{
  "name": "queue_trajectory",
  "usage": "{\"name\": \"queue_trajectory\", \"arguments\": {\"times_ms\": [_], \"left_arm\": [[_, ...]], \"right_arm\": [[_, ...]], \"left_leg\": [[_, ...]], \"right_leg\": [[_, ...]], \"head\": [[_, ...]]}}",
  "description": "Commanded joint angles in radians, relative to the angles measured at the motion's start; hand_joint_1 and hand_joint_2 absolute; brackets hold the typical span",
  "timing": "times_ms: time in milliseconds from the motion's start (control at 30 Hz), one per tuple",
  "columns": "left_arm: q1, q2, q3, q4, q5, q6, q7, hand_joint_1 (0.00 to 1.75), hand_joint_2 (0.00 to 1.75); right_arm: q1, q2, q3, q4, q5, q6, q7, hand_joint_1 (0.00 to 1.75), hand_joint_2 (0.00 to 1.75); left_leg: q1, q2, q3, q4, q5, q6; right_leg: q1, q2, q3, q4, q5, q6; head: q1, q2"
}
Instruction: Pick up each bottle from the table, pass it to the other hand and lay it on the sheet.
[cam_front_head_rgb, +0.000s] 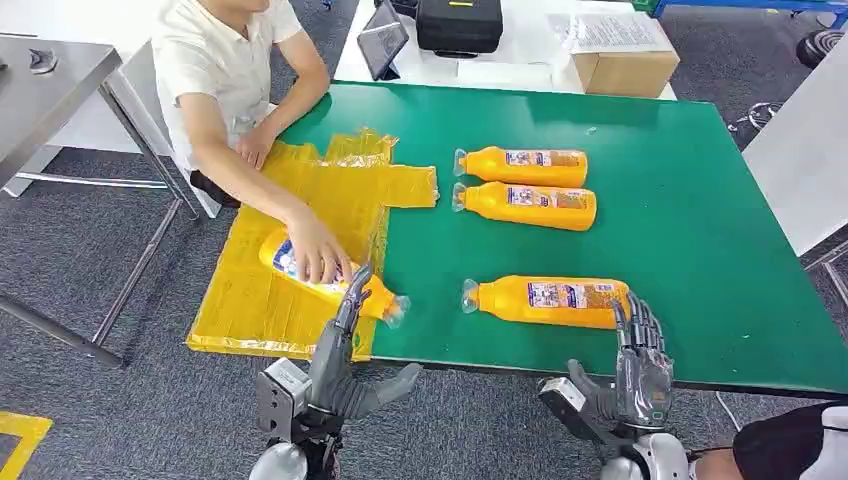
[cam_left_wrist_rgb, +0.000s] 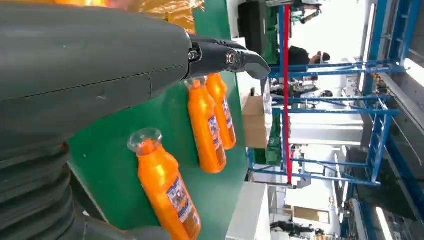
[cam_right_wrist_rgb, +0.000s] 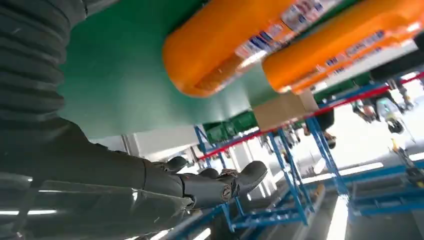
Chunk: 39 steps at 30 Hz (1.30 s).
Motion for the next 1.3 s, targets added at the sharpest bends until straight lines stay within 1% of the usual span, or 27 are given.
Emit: {"name": "queue_trajectory", "arguments": {"times_ms": [33,67,100,133,233,267,333,433,533,600,633,700,733,767,800,833,900,933,967,1033,1167,1200,1300], "left_arm": [[-0.052,0.014,-0.031,0.079,-0.003,0.0,0.003,0.0,1.75],[-0.052,0.01,-0.031,0.086,-0.007,0.005,0.007,0.0,1.75],[-0.053,0.011,-0.037,0.087,0.003,-0.003,0.01,0.0,1.75],[-0.056,0.011,-0.046,0.093,0.005,-0.005,0.01,0.0,1.75],[-0.063,0.003,-0.06,0.11,0.013,-0.008,0.008,0.0,1.75],[-0.063,0.003,-0.06,0.11,0.013,-0.008,0.008,0.0,1.75],[-0.07,-0.001,-0.071,0.12,0.028,-0.012,-0.001,0.0,1.75],[-0.083,-0.006,-0.071,0.129,0.034,0.0,-0.008,0.0,1.75],[-0.093,-0.01,-0.067,0.138,0.043,0.002,-0.004,0.0,1.75],[-0.097,-0.011,-0.066,0.151,0.063,0.002,0.008,0.0,1.75],[-0.098,-0.009,-0.067,0.158,0.071,0.002,0.011,0.0,1.75],[-0.098,-0.005,-0.068,0.164,0.079,0.004,0.013,0.0,1.75],[-0.098,-0.002,-0.069,0.166,0.083,0.006,0.01,0.0,1.75],[-0.099,0.001,-0.072,0.164,0.084,0.007,0.008,0.0,1.75],[-0.099,0.002,-0.073,0.163,0.084,0.006,0.008,0.0,1.75],[-0.098,0.005,-0.074,0.158,0.086,0.007,0.008,0.0,1.75],[-0.098,0.005,-0.073,0.155,0.088,0.01,0.01,0.0,1.75],[-0.097,0.006,-0.073,0.154,0.093,0.01,0.017,0.0,1.75],[-0.097,0.007,-0.074,0.154,0.095,0.01,0.019,0.0,1.75],[-0.097,0.007,-0.074,0.154,0.095,0.01,0.019,0.0,1.75],[-0.097,0.007,-0.074,0.154,0.095,0.01,0.019,0.0,1.75],[-0.097,0.007,-0.074,0.154,0.095,0.01,0.019,0.0,1.75],[-0.104,0.01,-0.084,0.162,0.107,0.005,0.038,0.0,1.75]], "right_arm": [[-0.091,-0.045,0.013,0.202,0.012,-0.002,0.008,0.0,1.75],[-0.096,-0.046,0.011,0.219,0.003,-0.002,0.0,0.0,1.75],[-0.106,-0.05,0.019,0.24,-0.001,-0.002,0.009,0.0,1.75],[-0.12,-0.057,0.024,0.269,-0.013,-0.002,0.014,0.0,1.75],[-0.174,-0.081,0.04,0.361,-0.035,-0.002,0.033,0.0,1.75],[-0.174,-0.081,0.04,0.361,-0.035,-0.002,0.033,0.0,1.75],[-0.214,-0.09,0.038,0.411,-0.008,-0.002,0.027,0.0,1.75],[-0.247,-0.088,0.043,0.437,0.016,-0.002,0.029,0.0,1.75],[-0.267,-0.089,0.048,0.456,0.022,-0.002,0.036,0.0,1.75],[-0.284,-0.094,0.053,0.478,0.025,-0.002,0.042,0.0,1.75],[-0.295,-0.099,0.062,0.505,0.015,-0.002,0.043,0.0,1.75],[-0.295,-0.101,0.06,0.504,0.031,-0.002,0.046,0.0,1.75],[-0.294,-0.1,0.051,0.499,0.048,-0.002,0.045,0.0,1.75],[-0.289,-0.097,0.038,0.479,0.089,-0.002,0.045,0.0,1.75],[-0.289,-0.095,0.034,0.474,0.093,-0.002,0.04,0.0,1.75],[-0.288,-0.088,0.025,0.458,0.119,-0.002,0.035,0.0,1.75],[-0.3,-0.08,0.027,0.47,0.123,-0.002,0.036,0.0,1.75],[-0.315,-0.083,0.036,0.496,0.132,-0.002,0.056,0.0,1.75],[-0.32,-0.084,0.039,0.503,0.134,-0.002,0.063,0.0,1.75],[-0.32,-0.084,0.039,0.503,0.134,-0.002,0.063,0.0,1.75],[-0.32,-0.084,0.039,0.503,0.134,-0.002,0.063,0.0,1.75],[-0.32,-0.084,0.039,0.503,0.134,-0.002,0.063,0.0,1.75],[-0.34,-0.106,0.053,0.544,0.166,-0.002,0.105,0.0,1.75]], "left_leg": [[0.001,0.001,0.005,-0.002,-0.001,-0.002],[0.001,0.001,0.006,-0.002,-0.002,-0.002],[0.001,0.001,0.003,-0.001,-0.001,-0.001],[0.001,0.001,0.006,-0.002,-0.002,-0.002],[0.001,0.002,0.004,-0.001,-0.001,-0.001],[0.001,0.001,0.003,-0.001,0.0,-0.001],[0.001,0.001,0.005,-0.001,-0.001,-0.002],[0.001,0.002,0.003,-0.001,-0.001,-0.001],[0.001,0.002,0.005,-0.001,-0.001,-0.002],[0.0,0.001,0.002,-0.001,0.0,-0.001],[0.001,0.002,0.005,-0.001,-0.001,-0.002],[0.001,0.001,0.003,-0.001,0.0,-0.001],[0.001,0.002,0.005,-0.001,-0.001,-0.001],[0.001,0.001,0.004,-0.001,-0.001,-0.001],[0.0,0.0,0.003,-0.001,0.0,-0.001],[0.0,0.0,0.005,-0.001,-0.001,-0.002],[0.001,0.001,0.006,-0.001,-0.001,-0.002],[0.001,0.002,0.008,-0.002,-0.002,-0.003],[0.0,0.002,0.003,0.0,-0.001,-0.001],[0.001,0.002,0.005,-0.001,-0.001,-0.002],[0.001,0.001,0.001,0.0,0.0,-0.001],[0.001,0.001,0.003,-0.001,-0.001,-0.001],[0.0,0.001,0.002,-0.001,0.0,-0.001]], "right_leg": [[0.001,0.001,0.006,-0.002,-0.001,-0.002],[0.001,0.002,0.006,-0.003,-0.001,-0.002],[0.001,0.001,0.003,-0.001,0.0,-0.001],[0.001,0.001,0.005,-0.002,-0.001,-0.002],[0.001,0.002,0.003,-0.002,0.0,-0.001],[0.001,0.002,0.003,-0.002,0.0,-0.001],[0.001,0.001,0.005,-0.002,0.0,-0.002],[0.001,0.003,0.003,-0.001,0.0,-0.002],[0.001,0.003,0.005,-0.001,-0.001,-0.002],[0.0,0.002,0.002,-0.001,0.0,-0.001],[0.001,0.002,0.004,-0.001,0.0,-0.002],[0.001,0.001,0.003,-0.001,0.0,-0.001],[0.001,0.002,0.005,-0.002,0.0,-0.002],[0.001,0.001,0.004,-0.001,0.0,-0.001],[0.0,0.001,0.003,-0.001,0.0,-0.001],[0.0,0.001,0.005,-0.001,-0.001,-0.002],[0.001,0.002,0.006,-0.001,-0.001,-0.002],[0.001,0.003,0.007,-0.002,-0.001,-0.003],[0.001,0.002,0.003,-0.001,0.0,-0.001],[0.001,0.003,0.005,-0.001,-0.001,-0.002],[0.001,0.001,0.001,-0.001,0.0,-0.001],[0.001,0.002,0.003,-0.001,0.0,-0.002],[0.0,0.001,0.002,-0.001,0.0,-0.001]], "head": [[0.0,0.0],[0.0,0.0],[0.0,0.0],[0.0,0.0],[0.0,0.0],[0.0,0.0],[0.0,0.0],[0.0,0.0],[0.0,0.0],[0.0,0.0],[0.0,0.0],[0.0,0.0],[0.0,0.0],[0.0,0.0],[0.0,0.0],[0.0,0.0],[0.0,0.0],[0.0,0.0],[0.0,0.0],[0.0,0.0],[0.0,0.0],[0.0,0.0],[0.0,0.0]]}}
